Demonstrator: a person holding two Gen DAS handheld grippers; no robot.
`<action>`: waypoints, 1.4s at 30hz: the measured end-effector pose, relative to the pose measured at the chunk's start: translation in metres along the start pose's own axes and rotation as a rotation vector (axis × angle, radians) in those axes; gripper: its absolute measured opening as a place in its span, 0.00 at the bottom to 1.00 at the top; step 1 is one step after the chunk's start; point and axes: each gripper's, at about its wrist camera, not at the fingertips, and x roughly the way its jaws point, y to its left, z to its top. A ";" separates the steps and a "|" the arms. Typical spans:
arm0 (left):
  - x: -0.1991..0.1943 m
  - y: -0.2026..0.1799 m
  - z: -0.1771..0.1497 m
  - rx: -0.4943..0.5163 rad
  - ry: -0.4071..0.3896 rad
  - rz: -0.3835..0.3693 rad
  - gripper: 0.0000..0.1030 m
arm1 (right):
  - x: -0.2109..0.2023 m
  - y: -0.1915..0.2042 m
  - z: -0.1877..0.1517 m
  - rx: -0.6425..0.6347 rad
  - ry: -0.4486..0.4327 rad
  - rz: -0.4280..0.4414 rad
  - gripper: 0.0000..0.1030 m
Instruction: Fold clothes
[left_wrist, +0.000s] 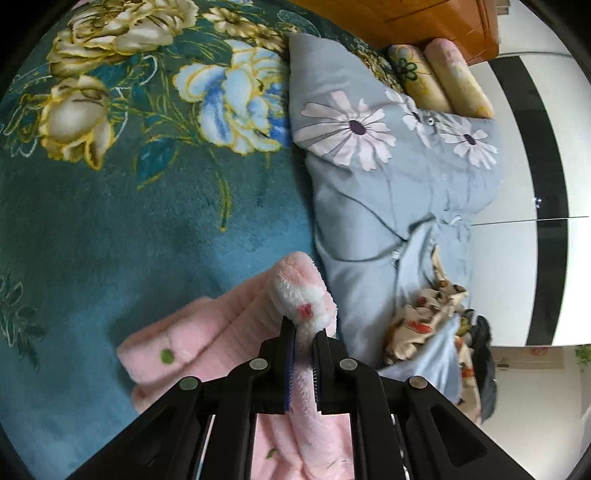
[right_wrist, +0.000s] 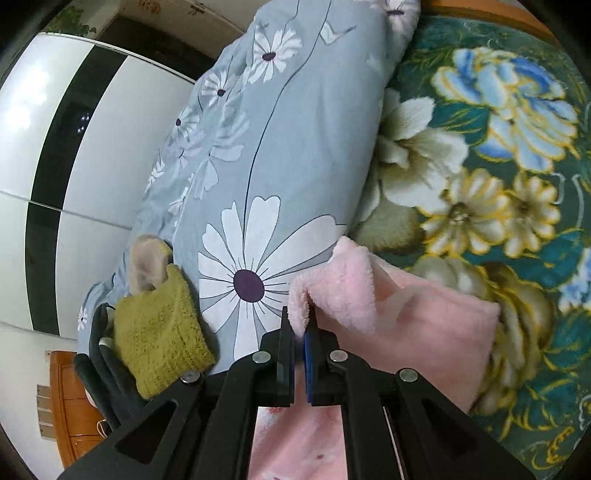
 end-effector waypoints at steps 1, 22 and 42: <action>0.005 0.001 0.000 0.005 0.000 0.008 0.09 | 0.005 0.001 0.001 -0.015 0.010 0.002 0.04; -0.023 0.068 -0.054 0.037 0.058 0.122 0.61 | -0.039 -0.115 -0.028 0.008 -0.007 0.033 0.52; 0.027 0.084 -0.083 -0.026 0.030 0.096 0.39 | 0.002 -0.115 -0.065 0.205 0.010 0.129 0.16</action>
